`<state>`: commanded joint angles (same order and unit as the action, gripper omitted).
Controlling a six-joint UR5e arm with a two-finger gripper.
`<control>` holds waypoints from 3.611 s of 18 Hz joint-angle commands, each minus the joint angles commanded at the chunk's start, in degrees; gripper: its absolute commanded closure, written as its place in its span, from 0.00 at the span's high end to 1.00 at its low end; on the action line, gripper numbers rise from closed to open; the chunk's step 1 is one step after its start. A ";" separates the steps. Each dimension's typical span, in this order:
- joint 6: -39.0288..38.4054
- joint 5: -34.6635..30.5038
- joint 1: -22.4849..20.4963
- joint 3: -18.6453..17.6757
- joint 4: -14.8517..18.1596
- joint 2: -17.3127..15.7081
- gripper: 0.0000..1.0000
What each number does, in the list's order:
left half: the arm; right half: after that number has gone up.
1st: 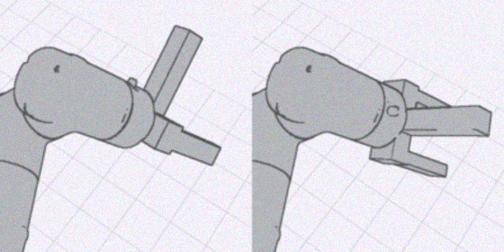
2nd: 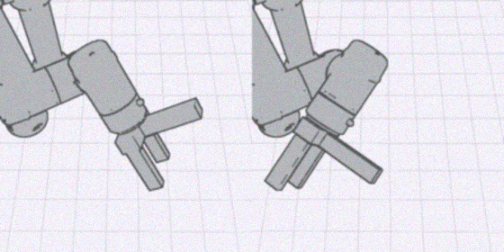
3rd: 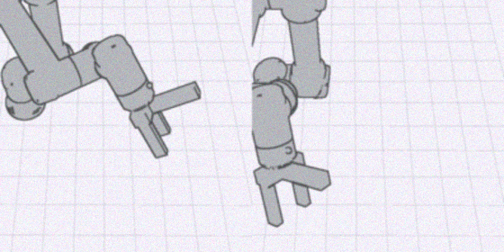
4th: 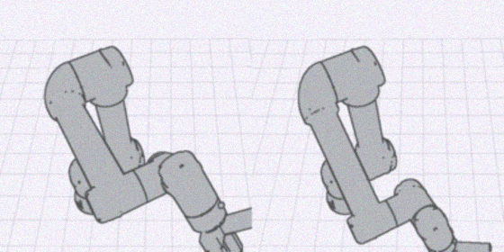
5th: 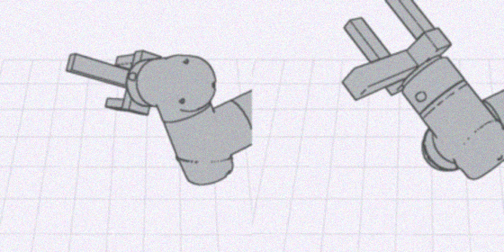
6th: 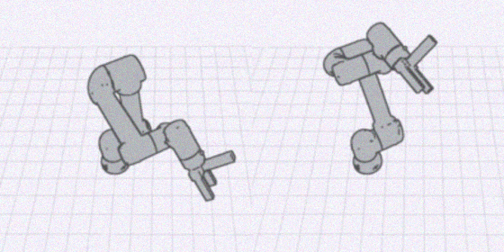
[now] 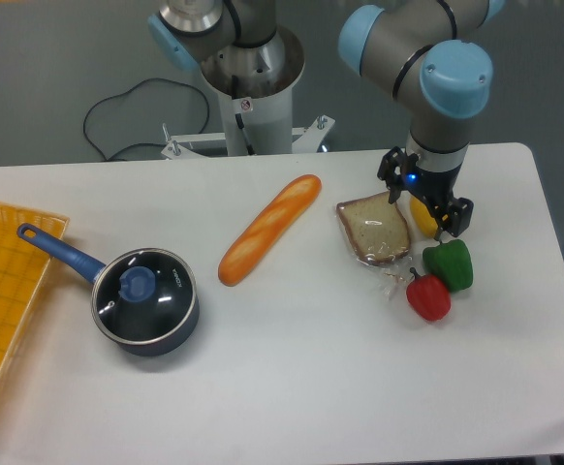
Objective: Open the lid
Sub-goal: 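Raise the gripper from beside the peppers and move toward the saucepan, then move the gripper over the saucepan and lower toward the blue lid knob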
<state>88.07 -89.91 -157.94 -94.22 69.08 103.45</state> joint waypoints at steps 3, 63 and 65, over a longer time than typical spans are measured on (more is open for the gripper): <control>-0.26 0.00 0.09 0.17 0.00 0.00 1.00; -21.44 0.00 36.03 3.60 3.79 3.42 1.00; -21.45 -0.17 36.82 3.60 3.25 3.87 1.00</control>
<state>66.62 -90.09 -121.12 -90.62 72.33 107.31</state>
